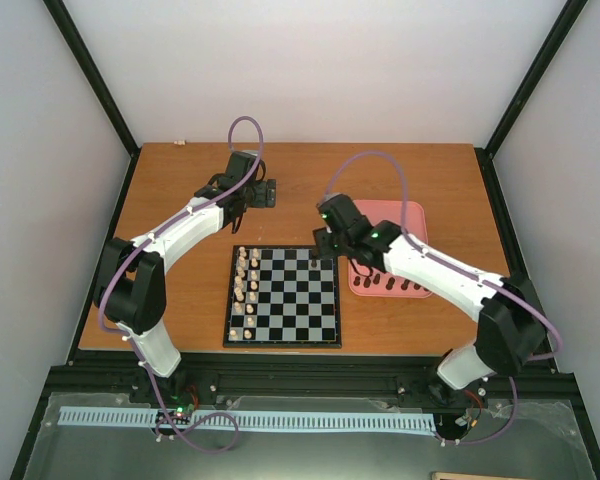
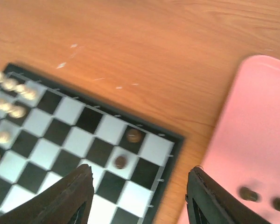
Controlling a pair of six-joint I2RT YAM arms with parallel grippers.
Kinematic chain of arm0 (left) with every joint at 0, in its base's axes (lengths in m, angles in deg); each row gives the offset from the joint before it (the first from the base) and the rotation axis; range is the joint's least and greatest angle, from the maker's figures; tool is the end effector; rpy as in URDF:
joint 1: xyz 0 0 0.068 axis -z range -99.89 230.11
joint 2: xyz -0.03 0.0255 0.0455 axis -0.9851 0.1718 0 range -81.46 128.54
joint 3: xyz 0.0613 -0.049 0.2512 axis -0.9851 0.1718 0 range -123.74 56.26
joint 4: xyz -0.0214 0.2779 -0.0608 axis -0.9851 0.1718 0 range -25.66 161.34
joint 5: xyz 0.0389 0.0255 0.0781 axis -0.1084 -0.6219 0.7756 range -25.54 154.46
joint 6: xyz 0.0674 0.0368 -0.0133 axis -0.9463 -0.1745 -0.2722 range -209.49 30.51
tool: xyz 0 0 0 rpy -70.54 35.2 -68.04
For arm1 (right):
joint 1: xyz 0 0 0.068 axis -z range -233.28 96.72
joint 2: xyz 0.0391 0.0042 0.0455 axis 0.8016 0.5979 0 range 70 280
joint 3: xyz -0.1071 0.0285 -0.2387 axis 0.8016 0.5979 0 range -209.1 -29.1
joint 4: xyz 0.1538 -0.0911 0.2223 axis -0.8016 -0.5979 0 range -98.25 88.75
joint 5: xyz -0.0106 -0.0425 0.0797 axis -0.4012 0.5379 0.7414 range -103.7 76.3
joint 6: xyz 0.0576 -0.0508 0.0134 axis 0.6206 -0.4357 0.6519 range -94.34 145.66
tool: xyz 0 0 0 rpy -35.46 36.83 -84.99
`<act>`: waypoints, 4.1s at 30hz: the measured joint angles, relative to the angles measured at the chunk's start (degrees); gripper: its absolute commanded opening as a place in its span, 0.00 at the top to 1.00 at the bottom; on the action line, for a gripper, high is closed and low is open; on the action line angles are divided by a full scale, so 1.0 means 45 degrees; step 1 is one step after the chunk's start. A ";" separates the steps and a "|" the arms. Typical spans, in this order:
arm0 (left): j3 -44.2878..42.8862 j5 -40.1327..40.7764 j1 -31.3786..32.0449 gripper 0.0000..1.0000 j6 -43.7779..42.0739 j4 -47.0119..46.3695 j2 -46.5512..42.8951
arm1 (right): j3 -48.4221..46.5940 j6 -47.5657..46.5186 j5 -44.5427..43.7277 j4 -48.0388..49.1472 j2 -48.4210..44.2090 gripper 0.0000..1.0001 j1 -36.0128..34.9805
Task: Set up the chess pieces on the board
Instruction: Place the chess piece on the chessboard, then pick up the chess piece from the storage box, then place the chess piece on the chessboard.
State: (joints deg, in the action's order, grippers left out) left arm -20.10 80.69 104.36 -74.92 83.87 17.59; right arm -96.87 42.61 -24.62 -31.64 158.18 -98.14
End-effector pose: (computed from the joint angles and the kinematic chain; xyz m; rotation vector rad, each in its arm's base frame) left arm 0.4038 -0.1615 0.2228 0.0487 2.2716 -0.0288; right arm 0.2742 0.2550 0.2213 -0.5099 2.3976 0.2471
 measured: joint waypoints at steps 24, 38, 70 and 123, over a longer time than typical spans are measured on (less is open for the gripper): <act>0.0000 -0.0097 0.0000 0.00 0.0010 0.0000 0.0005 | 0.2535 -0.0010 -0.0131 0.0612 0.1758 0.59 0.4061; 0.0000 -0.0097 0.0000 0.00 0.0015 0.0005 0.0053 | 0.2531 -0.0015 0.0083 0.0913 0.2550 0.77 0.4061; 0.0000 -0.0097 0.0000 0.00 0.0044 0.0005 0.0058 | 0.1107 0.0194 -0.0199 -0.0432 -0.0117 0.91 0.0952; 0.0000 -0.0107 0.0000 0.00 0.0044 0.0010 0.0219 | 0.0355 0.0520 0.1035 0.0053 0.3230 0.89 -0.0903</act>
State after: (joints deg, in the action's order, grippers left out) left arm -20.10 80.21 104.36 -74.73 83.91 18.57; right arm -95.27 44.95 -19.96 -31.40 172.72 -102.21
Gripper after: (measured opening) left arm 0.997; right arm 0.119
